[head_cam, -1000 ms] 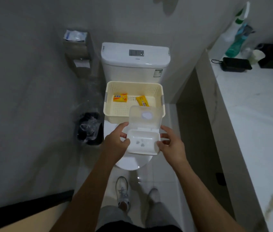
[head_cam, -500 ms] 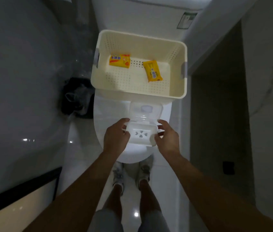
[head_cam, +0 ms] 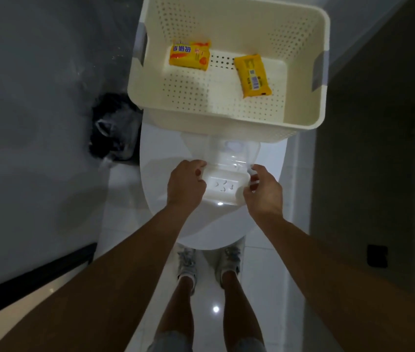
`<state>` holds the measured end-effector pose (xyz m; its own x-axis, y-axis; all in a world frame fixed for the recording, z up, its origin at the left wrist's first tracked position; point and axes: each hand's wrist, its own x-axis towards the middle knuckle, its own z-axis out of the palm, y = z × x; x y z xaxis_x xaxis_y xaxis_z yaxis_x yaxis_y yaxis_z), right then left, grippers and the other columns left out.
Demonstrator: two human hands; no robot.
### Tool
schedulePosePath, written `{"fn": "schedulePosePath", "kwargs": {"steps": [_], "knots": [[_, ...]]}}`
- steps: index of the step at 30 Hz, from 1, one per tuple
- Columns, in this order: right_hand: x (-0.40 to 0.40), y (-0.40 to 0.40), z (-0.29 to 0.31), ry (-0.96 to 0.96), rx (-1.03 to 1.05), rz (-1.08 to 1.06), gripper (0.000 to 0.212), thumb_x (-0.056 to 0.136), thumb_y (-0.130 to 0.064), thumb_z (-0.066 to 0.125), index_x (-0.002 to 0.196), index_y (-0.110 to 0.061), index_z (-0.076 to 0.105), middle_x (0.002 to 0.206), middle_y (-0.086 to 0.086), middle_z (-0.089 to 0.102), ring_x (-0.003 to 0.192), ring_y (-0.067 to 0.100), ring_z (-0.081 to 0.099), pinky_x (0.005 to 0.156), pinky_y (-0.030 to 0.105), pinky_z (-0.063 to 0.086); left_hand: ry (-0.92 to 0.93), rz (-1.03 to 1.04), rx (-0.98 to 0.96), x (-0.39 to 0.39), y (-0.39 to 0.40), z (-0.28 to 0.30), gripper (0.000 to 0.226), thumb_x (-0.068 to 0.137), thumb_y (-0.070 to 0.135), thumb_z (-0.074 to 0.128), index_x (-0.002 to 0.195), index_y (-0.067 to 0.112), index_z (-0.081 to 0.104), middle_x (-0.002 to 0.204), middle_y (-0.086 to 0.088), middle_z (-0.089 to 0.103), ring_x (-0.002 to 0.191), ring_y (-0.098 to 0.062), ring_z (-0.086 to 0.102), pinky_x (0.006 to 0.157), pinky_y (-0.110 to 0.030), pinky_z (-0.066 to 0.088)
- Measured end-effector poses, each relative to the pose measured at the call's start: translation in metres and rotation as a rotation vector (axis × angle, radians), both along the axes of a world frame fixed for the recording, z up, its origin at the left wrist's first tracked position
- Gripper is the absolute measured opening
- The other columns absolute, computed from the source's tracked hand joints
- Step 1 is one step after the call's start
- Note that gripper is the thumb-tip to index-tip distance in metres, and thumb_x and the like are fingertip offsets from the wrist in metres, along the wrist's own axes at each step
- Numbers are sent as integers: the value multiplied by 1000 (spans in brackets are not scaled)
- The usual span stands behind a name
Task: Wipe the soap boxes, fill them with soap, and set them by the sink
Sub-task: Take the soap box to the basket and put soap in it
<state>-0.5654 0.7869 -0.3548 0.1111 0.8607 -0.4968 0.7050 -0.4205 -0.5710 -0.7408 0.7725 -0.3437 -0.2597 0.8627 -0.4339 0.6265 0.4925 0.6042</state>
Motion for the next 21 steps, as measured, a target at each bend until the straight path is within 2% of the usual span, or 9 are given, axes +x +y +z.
{"fn": "schedulePosePath", "kwargs": {"steps": [7,10,12,14,18,21], "knots": [[-1,4,3,-12,12,30,34,92,-5,56,120,-23,56,112,4,65,102,24,64,91,46,58,17,-9,-23,2,5,-6,46,86,1,65,128,19,62,111,-3,62,100,-19,60,85,-22,43],[3,2,12,32,3,16,44,92,-9,62,131,-26,53,118,3,64,105,22,63,94,42,57,5,13,-37,-2,3,4,47,86,9,68,131,21,59,114,-1,61,99,-16,59,86,-25,46],[9,1,26,36,32,-24,48,94,-14,65,138,-27,50,122,1,62,104,18,62,93,32,55,9,55,-15,-8,1,16,44,87,11,69,129,22,59,114,1,60,93,-12,58,80,-24,45],[16,3,47,33,90,-81,49,93,-15,69,137,-27,51,118,-1,61,100,14,61,88,26,52,25,73,51,-15,0,35,39,87,11,69,124,21,61,109,2,61,84,-10,58,75,-22,45],[29,20,103,51,237,-120,41,91,-10,69,126,-26,57,104,-6,61,90,9,62,86,29,58,32,46,243,-24,9,86,29,86,9,70,112,21,64,97,9,61,79,0,57,70,-11,44],[26,41,136,90,385,-65,35,91,-6,68,120,-24,59,96,-8,60,85,4,61,77,19,56,-15,-2,354,-21,36,124,25,86,9,69,107,21,64,93,11,61,79,-2,58,70,-15,49]]}}
